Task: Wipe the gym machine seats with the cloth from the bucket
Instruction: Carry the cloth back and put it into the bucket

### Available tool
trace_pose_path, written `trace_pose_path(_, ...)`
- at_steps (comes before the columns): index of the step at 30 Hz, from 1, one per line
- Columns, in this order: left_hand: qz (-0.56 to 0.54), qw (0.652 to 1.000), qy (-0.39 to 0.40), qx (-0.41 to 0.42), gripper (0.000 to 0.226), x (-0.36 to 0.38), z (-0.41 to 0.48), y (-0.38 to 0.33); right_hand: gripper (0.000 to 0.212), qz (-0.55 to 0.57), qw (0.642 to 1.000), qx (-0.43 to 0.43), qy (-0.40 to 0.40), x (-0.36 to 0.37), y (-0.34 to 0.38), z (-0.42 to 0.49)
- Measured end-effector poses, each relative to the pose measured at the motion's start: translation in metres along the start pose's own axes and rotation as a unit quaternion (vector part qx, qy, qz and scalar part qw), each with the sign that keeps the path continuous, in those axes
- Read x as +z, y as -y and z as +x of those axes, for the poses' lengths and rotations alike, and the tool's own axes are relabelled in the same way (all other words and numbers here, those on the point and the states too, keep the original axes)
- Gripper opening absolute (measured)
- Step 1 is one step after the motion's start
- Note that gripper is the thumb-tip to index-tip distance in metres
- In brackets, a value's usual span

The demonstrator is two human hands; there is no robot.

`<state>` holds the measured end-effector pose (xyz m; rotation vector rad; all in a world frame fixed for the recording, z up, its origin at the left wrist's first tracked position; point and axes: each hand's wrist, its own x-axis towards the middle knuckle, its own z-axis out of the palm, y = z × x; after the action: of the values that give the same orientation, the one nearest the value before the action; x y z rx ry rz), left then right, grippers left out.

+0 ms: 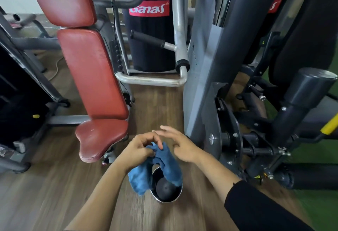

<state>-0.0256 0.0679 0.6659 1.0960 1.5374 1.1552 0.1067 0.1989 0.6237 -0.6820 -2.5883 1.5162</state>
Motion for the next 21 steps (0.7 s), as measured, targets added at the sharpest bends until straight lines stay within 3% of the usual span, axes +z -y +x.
trace_pose_path(4, -0.005, 1.0, 0.008, 0.004, 0.03, -0.001, -0.002, -0.004, 0.046, 0.005, 0.996, -0.015, 0.083, 0.006, 0.004, 0.005)
trace_pose_path(9, 0.001, 0.999, -0.052, -0.003, 0.028, -0.007, -0.005, 0.011, 0.018, -0.082, 0.994, 0.035, 0.065, -0.001, -0.003, -0.003)
trace_pose_path(15, 0.004, 0.993, -0.113, -0.041, 0.028, -0.014, -0.008, 0.039, 0.015, -0.242, 0.968, 0.052, 0.034, -0.008, -0.018, -0.011)
trace_pose_path(18, 0.029, 0.985, -0.152, -0.076, 0.037, -0.017, -0.011, 0.055, 0.021, -0.198, 0.976, 0.09, 0.002, -0.018, -0.014, -0.013)
trace_pose_path(21, 0.196, 0.965, -0.145, -0.102, 0.05, -0.019, -0.017, 0.071, 0.029, -0.141, 0.986, 0.088, -0.014, -0.021, 0.001, -0.011)
